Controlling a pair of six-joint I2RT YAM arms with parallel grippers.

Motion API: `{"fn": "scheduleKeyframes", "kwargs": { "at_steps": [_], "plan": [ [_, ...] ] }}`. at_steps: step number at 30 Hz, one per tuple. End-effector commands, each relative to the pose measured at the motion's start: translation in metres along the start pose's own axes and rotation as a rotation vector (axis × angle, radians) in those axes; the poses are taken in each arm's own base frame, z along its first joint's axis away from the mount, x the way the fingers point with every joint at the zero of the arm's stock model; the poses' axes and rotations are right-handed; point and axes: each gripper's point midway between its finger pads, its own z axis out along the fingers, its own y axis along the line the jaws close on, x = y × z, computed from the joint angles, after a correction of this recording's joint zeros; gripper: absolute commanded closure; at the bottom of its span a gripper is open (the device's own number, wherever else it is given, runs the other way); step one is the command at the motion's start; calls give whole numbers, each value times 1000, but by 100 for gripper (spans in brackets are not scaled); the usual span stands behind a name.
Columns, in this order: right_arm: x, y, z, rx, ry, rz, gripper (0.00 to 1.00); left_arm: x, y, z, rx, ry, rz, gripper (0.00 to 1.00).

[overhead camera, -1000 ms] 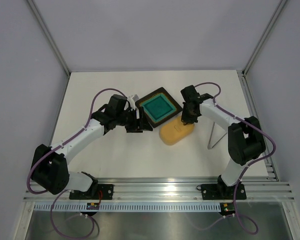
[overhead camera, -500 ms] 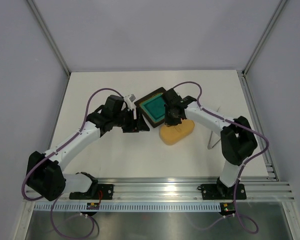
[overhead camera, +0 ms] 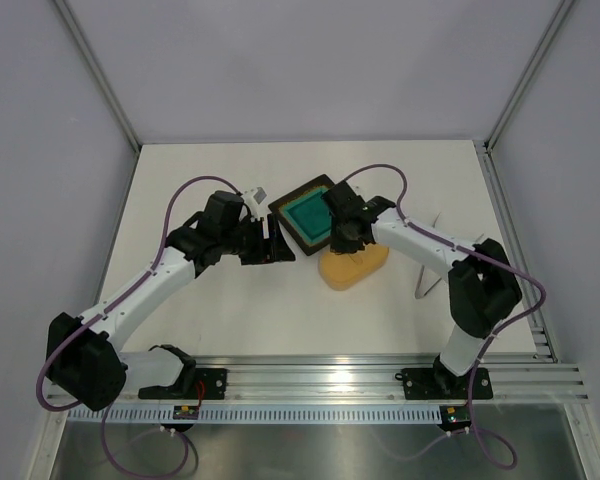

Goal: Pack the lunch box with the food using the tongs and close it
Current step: Close the box lid on the packing box.

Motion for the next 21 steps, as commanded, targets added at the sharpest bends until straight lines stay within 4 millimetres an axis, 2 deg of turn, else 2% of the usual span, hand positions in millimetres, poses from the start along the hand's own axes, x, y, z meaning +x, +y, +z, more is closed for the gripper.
{"fn": "scheduleKeyframes", "kwargs": {
  "at_steps": [1, 6, 13, 18, 20, 21],
  "plan": [
    [-25, -10, -37, 25, -150, 39, 100, -11, -8, -10, 14, -54, 41, 30],
    [-26, -43, -17, 100, -122, 106, 100, -8, -7, -9, 17, -47, 37, 30],
    [-23, -68, 6, 98, -87, 191, 100, -8, -6, -12, 6, -51, 51, 30],
    [-9, -78, 26, 134, -34, 198, 100, -6, -6, -10, 14, -41, 43, 30],
    [-7, -79, 26, 136, -30, 206, 100, -6, -7, -11, 16, -43, 42, 30],
    [-12, -77, 19, 120, -52, 210, 100, -6, -6, -11, 16, -43, 43, 30]
  ]
}}
